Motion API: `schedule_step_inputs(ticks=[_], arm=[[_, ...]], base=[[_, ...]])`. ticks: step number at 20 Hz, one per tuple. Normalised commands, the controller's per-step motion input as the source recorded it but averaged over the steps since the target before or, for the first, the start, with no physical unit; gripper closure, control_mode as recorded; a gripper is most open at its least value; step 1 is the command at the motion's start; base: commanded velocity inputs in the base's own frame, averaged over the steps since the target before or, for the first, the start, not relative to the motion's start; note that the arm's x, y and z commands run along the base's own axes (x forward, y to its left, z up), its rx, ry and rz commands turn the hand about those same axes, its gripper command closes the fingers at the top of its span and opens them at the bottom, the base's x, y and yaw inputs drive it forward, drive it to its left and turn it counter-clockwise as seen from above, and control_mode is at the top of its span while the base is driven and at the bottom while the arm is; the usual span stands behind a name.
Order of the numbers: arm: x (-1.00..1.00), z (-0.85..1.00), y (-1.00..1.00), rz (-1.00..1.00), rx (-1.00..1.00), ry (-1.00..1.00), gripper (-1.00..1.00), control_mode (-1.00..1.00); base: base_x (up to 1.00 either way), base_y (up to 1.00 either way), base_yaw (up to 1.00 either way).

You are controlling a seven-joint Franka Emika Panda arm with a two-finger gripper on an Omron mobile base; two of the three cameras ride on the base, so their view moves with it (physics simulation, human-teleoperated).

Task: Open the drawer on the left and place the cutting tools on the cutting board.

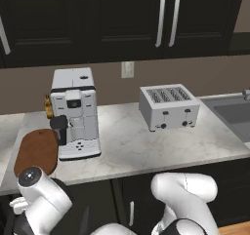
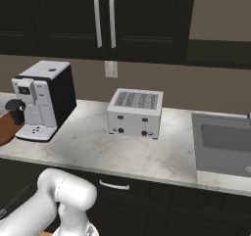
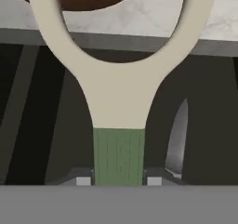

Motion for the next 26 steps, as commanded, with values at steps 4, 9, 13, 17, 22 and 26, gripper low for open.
schedule_step_inputs(ticks=[4, 9, 13, 17, 22, 26], arm=[[0.67, 1.00, 0.23, 0.00, 0.00, -0.01, 1.00, -1.00], [0.96, 0.53, 0.24, -0.01, 0.00, 0.02, 1.00, -1.00], [0.95, 0.04, 0.01, -0.06, -0.01, 0.05, 1.00, -1.00], [0.71, 0.00, 0.02, -0.03, -0.01, 0.08, 1.00, -1.00], [0.17, 0.00, 0.14, -0.01, 0.00, 0.04, 1.00, -1.00], [0.09, -0.05, 0.13, 0.00, 0.00, 0.00, 1.00, -1.00]], base=[[0.00, 0.00, 0.00], [0.00, 0.00, 0.00], [0.00, 0.00, 0.00], [0.00, 0.00, 0.00], [0.00, 0.00, 0.00], [0.00, 0.00, 0.00]])
